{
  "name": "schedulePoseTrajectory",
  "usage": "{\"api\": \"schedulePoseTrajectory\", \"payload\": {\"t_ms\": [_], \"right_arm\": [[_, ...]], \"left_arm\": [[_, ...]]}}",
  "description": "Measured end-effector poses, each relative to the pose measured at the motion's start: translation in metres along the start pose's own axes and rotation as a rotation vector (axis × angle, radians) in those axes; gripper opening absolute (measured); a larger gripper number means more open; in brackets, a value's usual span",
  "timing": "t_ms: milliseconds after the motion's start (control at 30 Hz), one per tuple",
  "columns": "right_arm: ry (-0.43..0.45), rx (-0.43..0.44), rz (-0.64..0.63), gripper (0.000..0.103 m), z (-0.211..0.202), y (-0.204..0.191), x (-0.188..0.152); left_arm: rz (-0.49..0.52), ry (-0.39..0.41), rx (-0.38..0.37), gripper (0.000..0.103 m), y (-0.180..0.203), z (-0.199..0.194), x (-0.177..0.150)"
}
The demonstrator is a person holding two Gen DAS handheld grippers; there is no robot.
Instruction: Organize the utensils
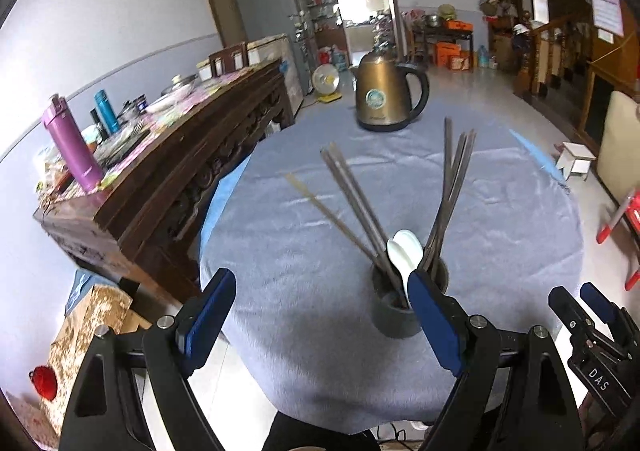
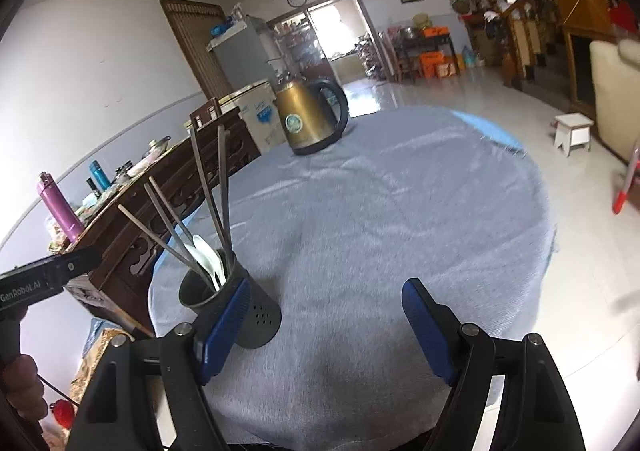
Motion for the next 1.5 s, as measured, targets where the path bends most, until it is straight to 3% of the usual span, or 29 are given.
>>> {"api": "schedulePoseTrajectory", "payload": {"t_ms": [367,733,1067,1500], "right_arm": [[0.069,-0.114,-0.058,0.081,-0.028,-0.045,0.013],[0.018,-0.263,-0.131,0.081,-0.036,-0.083,0.003],[-0.009,-0.269,-0.091,0.081,-0.029,-0.079,0.001],[0.038,-0.279,-0.173,0.081,-0.036,-0.1,0.003]], "left_arm": [[0.033,0.053,-0.077,0.088,-0.021,-0.012,-0.003],[-0.005,0.108,-0.106,0.088,-0.056,-0.028,-0.018],[-0.015,0.08,-0.089,0.088,-0.059,-0.014,-0.022],[-0.007,0.079,-0.093,0.088,-0.059,-0.013,-0.027]]}}
Point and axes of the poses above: each gripper's, at about its wrist camera, not at the fingertips, and z roughly the way its jaws point, y to its right, x to its top, the point moved 7 cm from there along z, roughly the way its jaws point, and after that the axes turned 10 degrees about -y, right-handed, at the moved point
